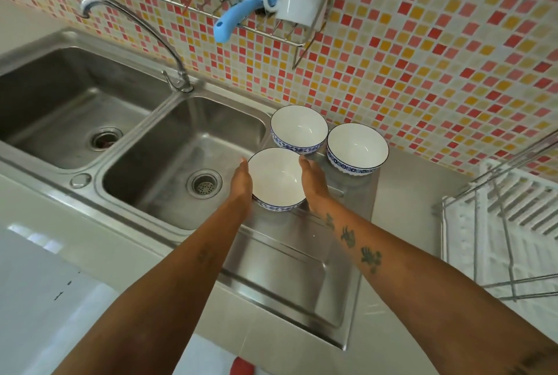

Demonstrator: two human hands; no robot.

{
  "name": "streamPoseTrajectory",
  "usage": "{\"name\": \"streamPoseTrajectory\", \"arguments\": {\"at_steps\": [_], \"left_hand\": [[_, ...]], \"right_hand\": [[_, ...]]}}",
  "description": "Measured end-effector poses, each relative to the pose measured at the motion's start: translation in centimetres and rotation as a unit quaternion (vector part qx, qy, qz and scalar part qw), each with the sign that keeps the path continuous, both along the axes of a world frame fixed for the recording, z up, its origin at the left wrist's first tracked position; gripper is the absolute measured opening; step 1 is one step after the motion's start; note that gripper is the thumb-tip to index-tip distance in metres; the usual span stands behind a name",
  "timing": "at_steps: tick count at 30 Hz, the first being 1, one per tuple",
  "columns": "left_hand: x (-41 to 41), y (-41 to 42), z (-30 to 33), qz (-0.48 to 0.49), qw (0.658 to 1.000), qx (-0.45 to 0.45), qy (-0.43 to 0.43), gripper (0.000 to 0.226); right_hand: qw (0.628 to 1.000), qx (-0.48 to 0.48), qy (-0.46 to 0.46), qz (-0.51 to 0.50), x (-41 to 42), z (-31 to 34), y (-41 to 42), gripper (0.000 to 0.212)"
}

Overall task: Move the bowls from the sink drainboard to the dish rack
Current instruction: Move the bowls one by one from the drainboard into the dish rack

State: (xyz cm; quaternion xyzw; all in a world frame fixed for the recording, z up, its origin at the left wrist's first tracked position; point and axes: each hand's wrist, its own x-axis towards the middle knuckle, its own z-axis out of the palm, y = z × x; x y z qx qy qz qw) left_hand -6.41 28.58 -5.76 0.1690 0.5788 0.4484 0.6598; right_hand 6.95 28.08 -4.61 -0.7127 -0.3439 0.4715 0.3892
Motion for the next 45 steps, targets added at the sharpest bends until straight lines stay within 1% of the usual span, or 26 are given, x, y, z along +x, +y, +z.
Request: {"name": "streamPoseTrajectory", "arguments": {"at_steps": [3,5,7,10,14,16,18,19,22,25,26,28,31,33,37,39,40,42,43,45], "left_hand": [[0.2,-0.3,1.0,-0.008,1.0,0.004,0.005,0.057],[0.7,-0.8,3.0,-0.014,1.0,0.015,-0.005,0.055],[1.5,-1.4,5.7,-0.02,0.999,0.036,-0.023,0.055],[3.1,-2.5,10.9,-0.049,0.994,0.079,-0.053,0.056],[5.6,-3.7,18.9,-0.085,0.98,0.14,-0.111,0.049],[7.2,-4.6,23.3,-0.146,0.962,0.168,-0.156,0.041],[9.0,-6.3,27.6,-0.235,0.936,0.175,-0.196,0.035],[9.8,-7.2,29.6,-0.273,0.923,0.179,-0.204,0.036],[12.6,-10.9,34.2,-0.36,0.889,0.209,-0.191,0.038],[15.4,-14.4,37.0,-0.464,0.84,0.211,-0.185,0.039],[16.3,-15.4,37.7,-0.488,0.83,0.209,-0.173,0.041],[18.2,-16.9,38.6,-0.521,0.813,0.208,-0.154,0.046],[21.3,-18.0,39.3,-0.548,0.8,0.198,-0.143,0.058],[23.2,-18.9,39.8,-0.548,0.8,0.203,-0.139,0.063],[26.3,-21.0,41.2,-0.541,0.794,0.259,-0.1,0.056],[27.9,-22.0,41.6,-0.528,0.799,0.277,-0.076,0.056],[28.8,-22.4,41.8,-0.514,0.806,0.286,-0.062,0.054],[30.4,-22.8,41.8,-0.486,0.815,0.313,-0.024,0.049],[31.3,-22.8,41.6,-0.474,0.815,0.334,0.003,0.05],[33.1,-21.9,40.7,-0.447,0.802,0.387,0.081,0.06]], "right_hand": [[1.0,0.008,-0.005,-0.013,0.0,1.2,-0.8,0.064],[0.999,0.037,-0.011,-0.021,0.2,3.3,-1.6,0.062],[0.996,0.08,-0.038,-0.029,0.7,6.3,-2.5,0.057],[0.984,0.147,-0.093,-0.043,2.3,10.7,-4.2,0.055],[0.948,0.272,-0.13,-0.098,5.2,18.2,-7.1,0.05],[0.928,0.326,-0.134,-0.124,7.0,22.8,-9.1,0.047],[0.903,0.381,-0.143,-0.14,8.8,27.2,-11.7,0.043],[0.888,0.409,-0.152,-0.147,9.7,29.2,-13.1,0.039],[0.847,0.472,-0.168,-0.177,12.6,33.3,-17.5,0.033],[0.819,0.506,-0.18,-0.203,15.9,35.1,-21.6,0.028],[0.812,0.513,-0.179,-0.213,17.0,35.4,-22.9,0.026],[0.798,0.525,-0.176,-0.235,19.2,35.7,-25.0,0.024],[0.787,0.536,-0.166,-0.255,22.3,35.8,-27.5,0.021],[0.79,0.535,-0.163,-0.251,24.2,35.8,-29.0,0.018],[0.804,0.522,-0.182,-0.216,28.1,36.1,-31.2,0.017],[0.813,0.505,-0.195,-0.214,30.5,36.6,-31.8,0.021],[0.826,0.484,-0.19,-0.217,31.7,37.0,-31.8,0.027],[0.869,0.418,-0.148,-0.22,33.9,38.1,-31.7,0.04],[0.889,0.384,-0.127,-0.214,35.0,38.4,-31.6,0.044],[0.92,0.326,-0.1,-0.193,36.7,38.3,-30.9,0.056]]}}
